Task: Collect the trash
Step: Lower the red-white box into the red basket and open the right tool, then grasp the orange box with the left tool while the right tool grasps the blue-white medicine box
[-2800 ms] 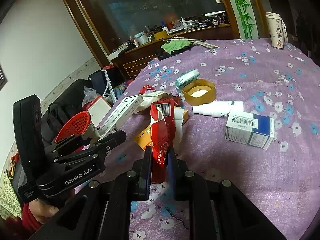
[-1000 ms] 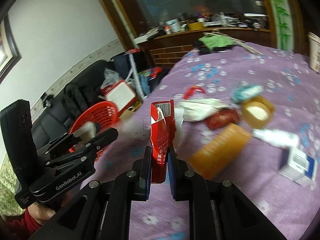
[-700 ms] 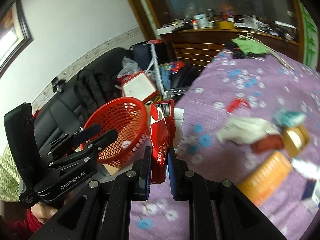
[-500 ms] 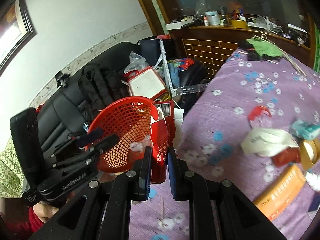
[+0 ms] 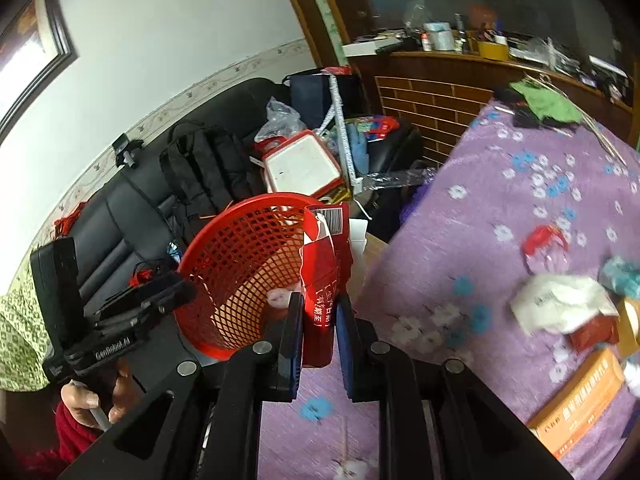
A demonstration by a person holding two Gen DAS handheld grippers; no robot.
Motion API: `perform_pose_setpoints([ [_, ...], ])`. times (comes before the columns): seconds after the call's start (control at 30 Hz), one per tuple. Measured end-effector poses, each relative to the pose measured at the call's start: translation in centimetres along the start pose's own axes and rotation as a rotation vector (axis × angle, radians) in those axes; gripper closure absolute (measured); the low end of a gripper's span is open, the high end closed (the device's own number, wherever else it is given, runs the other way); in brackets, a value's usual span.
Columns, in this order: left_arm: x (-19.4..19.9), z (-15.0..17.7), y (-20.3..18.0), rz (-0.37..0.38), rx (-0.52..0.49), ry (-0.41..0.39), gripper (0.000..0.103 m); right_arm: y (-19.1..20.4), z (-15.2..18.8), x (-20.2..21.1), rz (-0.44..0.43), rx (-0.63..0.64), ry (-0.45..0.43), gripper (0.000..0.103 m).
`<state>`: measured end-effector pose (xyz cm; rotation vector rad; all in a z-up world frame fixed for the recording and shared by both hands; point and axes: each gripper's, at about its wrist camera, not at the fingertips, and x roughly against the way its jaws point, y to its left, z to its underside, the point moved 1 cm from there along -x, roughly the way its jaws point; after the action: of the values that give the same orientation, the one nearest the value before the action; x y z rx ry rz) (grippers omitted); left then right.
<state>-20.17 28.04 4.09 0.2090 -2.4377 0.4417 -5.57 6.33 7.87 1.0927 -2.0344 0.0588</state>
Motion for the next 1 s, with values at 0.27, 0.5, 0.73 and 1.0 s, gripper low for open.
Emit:
perform_pose_setpoints([
  [0.27, 2.0, 1.9, 2.3, 0.050, 0.018, -0.062, 0.031, 4.0, -1.4, -4.7, -0.051, 0.055, 0.022, 0.072],
  [0.5, 1.9, 0.5, 1.2, 0.056, -0.015, -0.088, 0.027, 4.0, -0.8, -4.9, -0.035, 0.054, 0.042, 0.071],
  [0.73, 2.9, -0.1, -2.1, 0.105, -0.064, -0.115, 0.027, 0.7, 0.5, 0.7, 0.016, 0.036, -0.042, 0.059],
  [1.0, 1.0, -0.2, -14.3, 0.237, -0.274, -0.053, 0.022, -8.4, 4.9, 11.6, 0.219, -0.100, -0.221, 0.042],
])
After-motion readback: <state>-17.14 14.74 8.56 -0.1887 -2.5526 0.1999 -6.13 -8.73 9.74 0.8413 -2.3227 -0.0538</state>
